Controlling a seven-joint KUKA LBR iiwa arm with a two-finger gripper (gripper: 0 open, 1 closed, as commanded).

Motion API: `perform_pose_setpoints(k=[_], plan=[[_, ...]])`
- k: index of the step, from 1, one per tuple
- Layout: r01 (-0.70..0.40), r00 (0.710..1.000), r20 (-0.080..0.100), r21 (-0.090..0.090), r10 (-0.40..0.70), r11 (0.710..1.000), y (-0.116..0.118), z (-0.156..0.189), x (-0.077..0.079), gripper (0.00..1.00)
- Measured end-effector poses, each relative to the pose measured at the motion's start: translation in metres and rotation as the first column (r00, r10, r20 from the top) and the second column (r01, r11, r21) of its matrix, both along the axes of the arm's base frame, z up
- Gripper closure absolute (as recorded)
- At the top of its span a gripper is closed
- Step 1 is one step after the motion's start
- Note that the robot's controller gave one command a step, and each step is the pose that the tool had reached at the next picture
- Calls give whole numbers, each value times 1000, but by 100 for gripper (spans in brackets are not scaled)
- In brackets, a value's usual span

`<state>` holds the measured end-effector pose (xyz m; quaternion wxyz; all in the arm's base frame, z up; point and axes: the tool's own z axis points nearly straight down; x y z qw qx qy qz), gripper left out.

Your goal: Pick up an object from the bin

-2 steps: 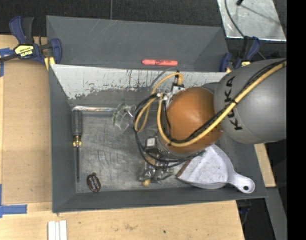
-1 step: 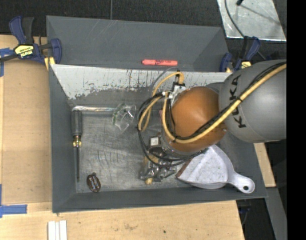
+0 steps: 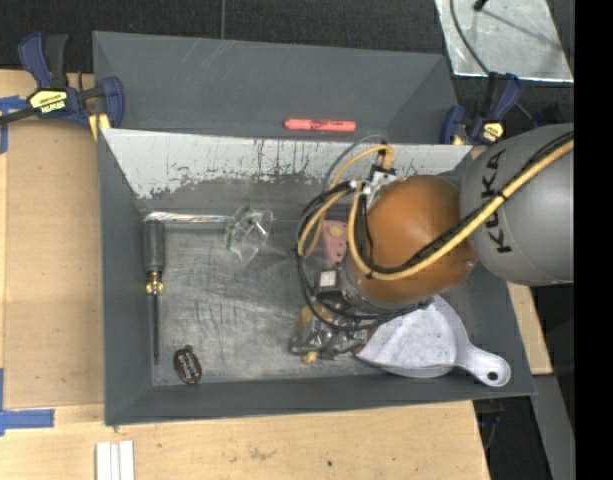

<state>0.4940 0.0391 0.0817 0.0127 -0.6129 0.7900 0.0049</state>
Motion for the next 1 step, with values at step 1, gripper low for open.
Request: perform_pose_setpoints(k=[1], plan=[[-82, 997, 14, -1, 82, 997, -31, -1, 1, 100]])
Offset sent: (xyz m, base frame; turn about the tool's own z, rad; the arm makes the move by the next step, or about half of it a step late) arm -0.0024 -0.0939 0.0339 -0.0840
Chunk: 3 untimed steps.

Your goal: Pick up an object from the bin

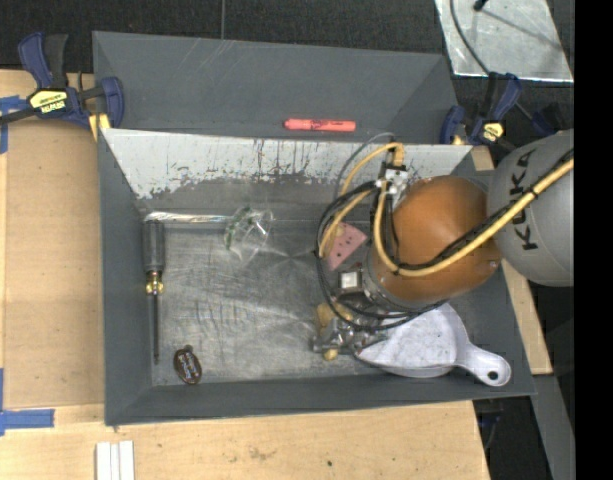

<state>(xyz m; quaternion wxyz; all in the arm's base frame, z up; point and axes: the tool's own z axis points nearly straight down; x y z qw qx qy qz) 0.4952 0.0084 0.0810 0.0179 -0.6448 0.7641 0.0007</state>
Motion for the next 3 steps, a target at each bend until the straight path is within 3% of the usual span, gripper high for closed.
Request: perform_pose_setpoints(k=[1, 2, 3], plan=[[-94, 995, -17, -18, 94, 995, -37, 14, -3, 100], [-13, 999, -30, -22, 12, 1000, -43, 72, -1, 100], [-518, 855, 13, -28, 519, 855, -97, 0, 16, 0]])
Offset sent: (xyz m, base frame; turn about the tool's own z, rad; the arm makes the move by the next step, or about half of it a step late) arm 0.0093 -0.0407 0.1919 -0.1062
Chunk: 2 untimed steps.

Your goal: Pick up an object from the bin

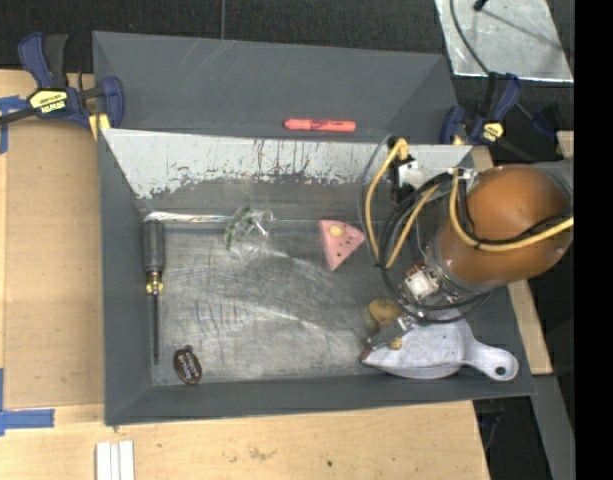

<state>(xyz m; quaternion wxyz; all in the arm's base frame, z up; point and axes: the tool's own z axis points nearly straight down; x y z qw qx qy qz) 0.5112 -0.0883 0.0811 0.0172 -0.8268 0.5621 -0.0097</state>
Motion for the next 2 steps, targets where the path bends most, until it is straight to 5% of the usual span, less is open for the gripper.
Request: perform_pose_setpoints(k=[1, 2], plan=[[5, 1000, 18, 3, -5, 1000, 0, 3, 4, 100], [6, 1000, 17, 2, -6, 1000, 0, 3, 4, 100]])
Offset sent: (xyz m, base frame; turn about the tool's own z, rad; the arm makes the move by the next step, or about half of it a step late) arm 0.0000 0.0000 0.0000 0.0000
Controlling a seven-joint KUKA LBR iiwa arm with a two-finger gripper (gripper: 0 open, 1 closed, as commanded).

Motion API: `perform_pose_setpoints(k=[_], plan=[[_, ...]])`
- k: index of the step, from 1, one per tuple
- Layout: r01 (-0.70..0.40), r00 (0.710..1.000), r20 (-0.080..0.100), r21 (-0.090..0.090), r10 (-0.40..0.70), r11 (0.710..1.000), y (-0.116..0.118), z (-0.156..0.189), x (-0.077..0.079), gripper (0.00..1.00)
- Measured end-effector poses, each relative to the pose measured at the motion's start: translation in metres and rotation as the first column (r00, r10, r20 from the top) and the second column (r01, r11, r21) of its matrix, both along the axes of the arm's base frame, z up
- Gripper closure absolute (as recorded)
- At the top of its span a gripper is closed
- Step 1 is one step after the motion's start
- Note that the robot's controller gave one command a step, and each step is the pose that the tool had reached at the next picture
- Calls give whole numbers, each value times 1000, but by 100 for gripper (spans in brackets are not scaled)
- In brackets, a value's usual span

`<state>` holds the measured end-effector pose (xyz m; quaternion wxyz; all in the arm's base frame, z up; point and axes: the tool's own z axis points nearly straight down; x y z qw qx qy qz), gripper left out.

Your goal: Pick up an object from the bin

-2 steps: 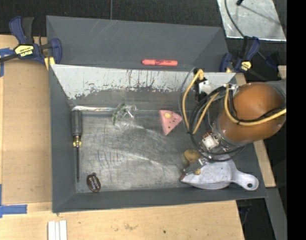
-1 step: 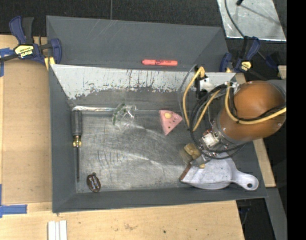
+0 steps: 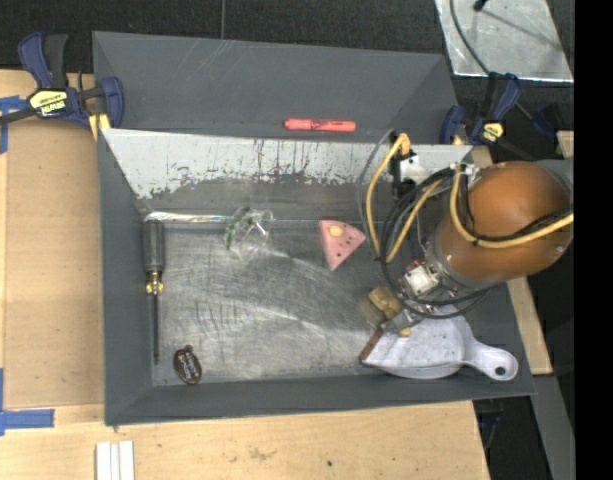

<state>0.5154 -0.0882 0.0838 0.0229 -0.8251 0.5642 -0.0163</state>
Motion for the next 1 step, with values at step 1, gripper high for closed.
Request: perform_pose_setpoints(k=[1], plan=[[0, 1000, -1, 0, 0, 1000, 0, 0, 0, 100]])
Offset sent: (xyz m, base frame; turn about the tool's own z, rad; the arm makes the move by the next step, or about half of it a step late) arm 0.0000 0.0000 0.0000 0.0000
